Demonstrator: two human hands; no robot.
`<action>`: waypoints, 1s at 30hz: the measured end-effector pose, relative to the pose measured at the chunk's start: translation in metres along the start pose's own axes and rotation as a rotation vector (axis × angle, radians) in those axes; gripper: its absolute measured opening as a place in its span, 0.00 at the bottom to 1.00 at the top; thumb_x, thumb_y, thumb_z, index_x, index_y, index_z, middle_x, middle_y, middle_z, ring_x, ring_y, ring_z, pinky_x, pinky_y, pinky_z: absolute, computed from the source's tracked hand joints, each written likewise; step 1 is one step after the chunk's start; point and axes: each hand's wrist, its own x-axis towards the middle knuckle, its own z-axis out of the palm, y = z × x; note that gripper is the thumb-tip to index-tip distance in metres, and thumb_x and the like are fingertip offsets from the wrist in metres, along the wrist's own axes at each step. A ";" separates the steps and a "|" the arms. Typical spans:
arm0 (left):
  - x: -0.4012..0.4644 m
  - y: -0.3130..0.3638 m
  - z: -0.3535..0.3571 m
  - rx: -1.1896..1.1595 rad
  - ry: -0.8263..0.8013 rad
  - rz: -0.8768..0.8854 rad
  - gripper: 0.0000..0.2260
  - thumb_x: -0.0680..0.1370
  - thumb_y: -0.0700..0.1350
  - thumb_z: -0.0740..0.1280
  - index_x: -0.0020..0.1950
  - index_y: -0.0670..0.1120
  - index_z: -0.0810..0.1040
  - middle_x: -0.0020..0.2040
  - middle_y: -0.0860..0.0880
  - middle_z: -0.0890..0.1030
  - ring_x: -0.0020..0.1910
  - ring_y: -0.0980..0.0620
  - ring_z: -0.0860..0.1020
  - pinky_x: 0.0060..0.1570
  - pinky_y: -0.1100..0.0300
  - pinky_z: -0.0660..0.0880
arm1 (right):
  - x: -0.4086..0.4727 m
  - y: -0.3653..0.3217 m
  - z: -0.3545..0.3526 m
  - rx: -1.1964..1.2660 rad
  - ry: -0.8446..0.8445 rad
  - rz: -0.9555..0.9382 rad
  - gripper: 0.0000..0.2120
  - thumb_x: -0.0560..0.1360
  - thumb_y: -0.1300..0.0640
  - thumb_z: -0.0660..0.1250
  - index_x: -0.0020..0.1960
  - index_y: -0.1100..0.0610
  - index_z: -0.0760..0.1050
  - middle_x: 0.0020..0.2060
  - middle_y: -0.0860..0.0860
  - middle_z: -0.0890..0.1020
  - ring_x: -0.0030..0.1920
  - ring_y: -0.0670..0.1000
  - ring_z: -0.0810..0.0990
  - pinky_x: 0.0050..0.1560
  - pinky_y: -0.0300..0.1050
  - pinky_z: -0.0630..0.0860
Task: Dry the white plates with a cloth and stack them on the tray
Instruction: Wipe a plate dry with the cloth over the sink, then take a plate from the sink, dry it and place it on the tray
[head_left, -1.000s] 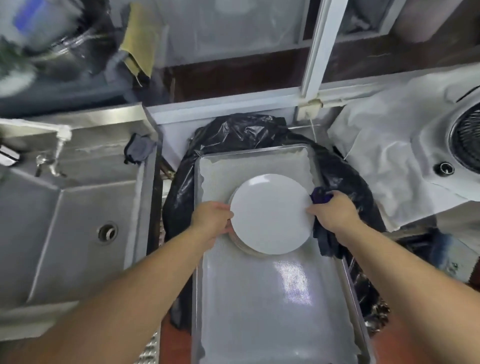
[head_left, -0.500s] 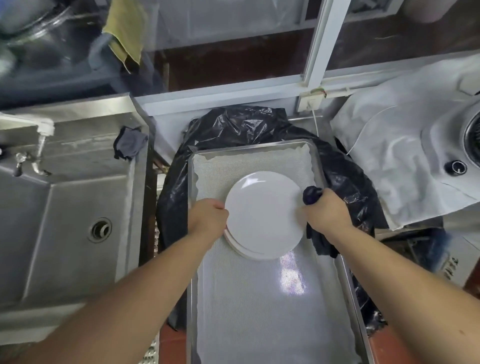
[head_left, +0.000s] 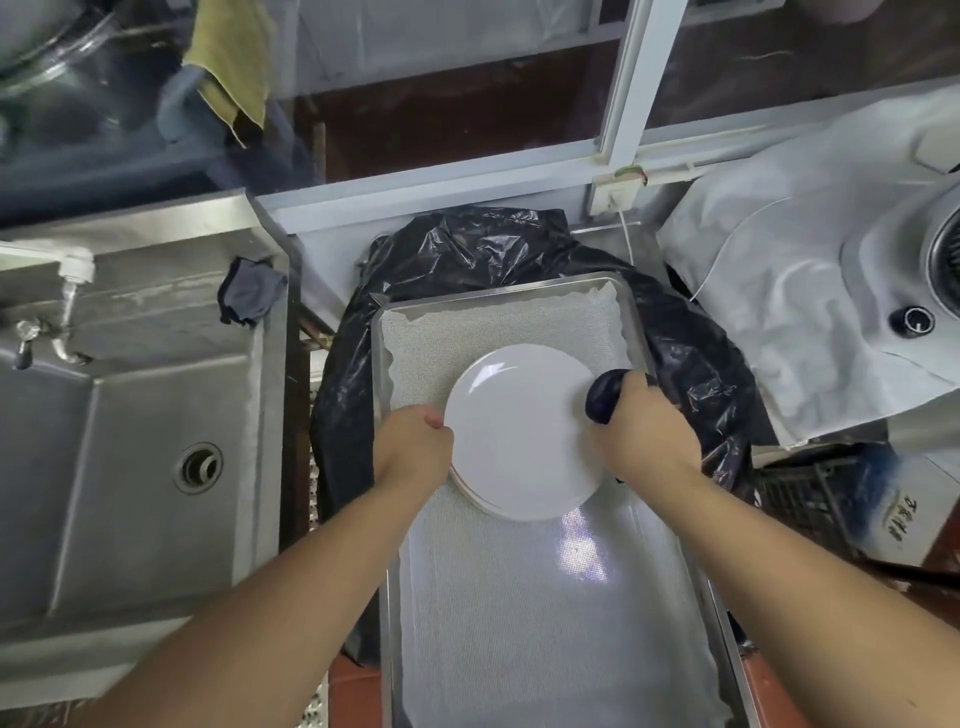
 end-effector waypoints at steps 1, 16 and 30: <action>0.000 -0.001 0.000 0.008 -0.006 0.002 0.08 0.74 0.38 0.65 0.40 0.46 0.82 0.42 0.41 0.86 0.41 0.40 0.85 0.43 0.43 0.83 | -0.001 0.000 0.002 -0.037 0.010 -0.023 0.22 0.77 0.58 0.67 0.68 0.59 0.65 0.61 0.58 0.77 0.57 0.65 0.80 0.46 0.54 0.73; -0.020 -0.009 -0.012 -0.066 -0.006 0.030 0.09 0.79 0.47 0.70 0.59 0.54 0.80 0.51 0.55 0.82 0.49 0.50 0.82 0.48 0.55 0.81 | -0.023 0.012 -0.032 0.017 0.029 -0.138 0.26 0.77 0.51 0.70 0.70 0.58 0.66 0.63 0.59 0.74 0.58 0.65 0.79 0.49 0.56 0.77; -0.114 -0.034 -0.051 -0.714 -0.233 -0.068 0.11 0.81 0.48 0.72 0.63 0.50 0.80 0.59 0.45 0.84 0.53 0.46 0.86 0.51 0.55 0.84 | -0.113 -0.070 -0.028 0.047 -0.206 -0.672 0.17 0.69 0.49 0.75 0.50 0.52 0.70 0.42 0.47 0.79 0.40 0.49 0.76 0.35 0.41 0.66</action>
